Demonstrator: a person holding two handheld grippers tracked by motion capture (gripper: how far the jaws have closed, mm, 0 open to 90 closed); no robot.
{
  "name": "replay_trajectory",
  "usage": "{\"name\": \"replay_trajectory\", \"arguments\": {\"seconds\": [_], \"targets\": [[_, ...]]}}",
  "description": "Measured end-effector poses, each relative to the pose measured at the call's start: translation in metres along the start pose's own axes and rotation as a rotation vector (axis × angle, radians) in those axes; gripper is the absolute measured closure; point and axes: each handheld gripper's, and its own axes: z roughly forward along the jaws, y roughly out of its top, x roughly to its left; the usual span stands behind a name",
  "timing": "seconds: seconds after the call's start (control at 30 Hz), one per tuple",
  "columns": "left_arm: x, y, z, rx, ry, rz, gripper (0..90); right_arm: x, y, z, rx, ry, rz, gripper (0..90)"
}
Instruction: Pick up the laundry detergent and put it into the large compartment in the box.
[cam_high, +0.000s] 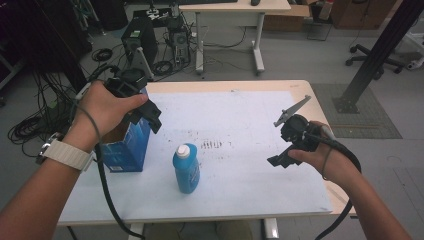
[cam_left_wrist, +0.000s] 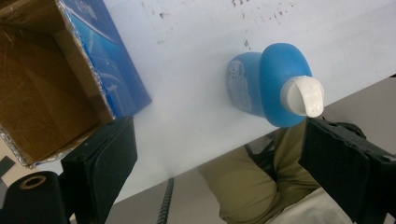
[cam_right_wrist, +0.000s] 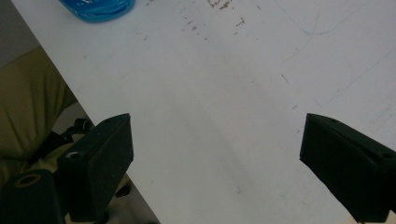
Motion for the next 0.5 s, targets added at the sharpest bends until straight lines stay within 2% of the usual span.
{"name": "replay_trajectory", "arguments": {"seconds": [0.5], "targets": [[-0.0072, 0.0020, -0.0082, -0.013, -0.020, 0.026, 7.5, 0.0008, 0.0007, 0.0003, -0.001, 0.001, -0.002, 9.9]]}}
